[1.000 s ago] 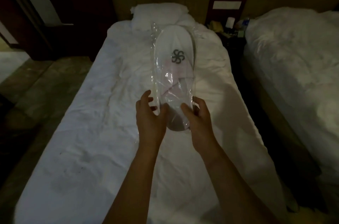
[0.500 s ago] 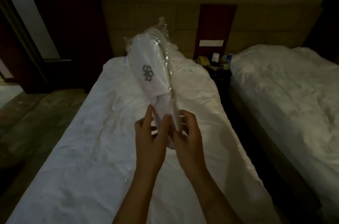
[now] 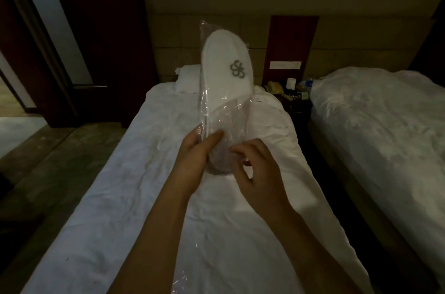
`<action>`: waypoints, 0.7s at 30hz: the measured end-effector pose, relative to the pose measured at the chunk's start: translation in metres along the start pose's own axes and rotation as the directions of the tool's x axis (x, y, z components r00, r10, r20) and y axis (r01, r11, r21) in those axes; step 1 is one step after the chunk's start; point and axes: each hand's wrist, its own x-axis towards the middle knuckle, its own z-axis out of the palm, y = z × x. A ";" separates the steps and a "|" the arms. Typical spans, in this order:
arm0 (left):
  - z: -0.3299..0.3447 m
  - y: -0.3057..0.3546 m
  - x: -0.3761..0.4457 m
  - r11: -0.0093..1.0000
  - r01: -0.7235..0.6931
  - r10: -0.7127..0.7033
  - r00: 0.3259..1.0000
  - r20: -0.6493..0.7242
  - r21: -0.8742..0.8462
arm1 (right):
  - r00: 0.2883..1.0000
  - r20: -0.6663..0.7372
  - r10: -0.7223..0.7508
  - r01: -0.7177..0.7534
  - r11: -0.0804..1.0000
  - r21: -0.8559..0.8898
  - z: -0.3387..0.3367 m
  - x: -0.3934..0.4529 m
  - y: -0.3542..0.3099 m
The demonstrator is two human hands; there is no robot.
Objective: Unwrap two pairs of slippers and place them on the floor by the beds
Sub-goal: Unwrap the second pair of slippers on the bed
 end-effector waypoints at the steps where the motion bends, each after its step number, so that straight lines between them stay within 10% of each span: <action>1: -0.001 -0.001 0.000 1.000 -0.001 0.001 1.000 0.003 0.004 | 0.999 0.030 -0.044 0.047 0.993 -0.107 0.000 -0.002 0.000; 21: 0.005 -0.015 0.005 0.999 -0.039 0.038 0.998 -0.042 -0.034 | 0.960 0.245 -0.137 0.243 0.843 -0.480 0.023 -0.026 0.000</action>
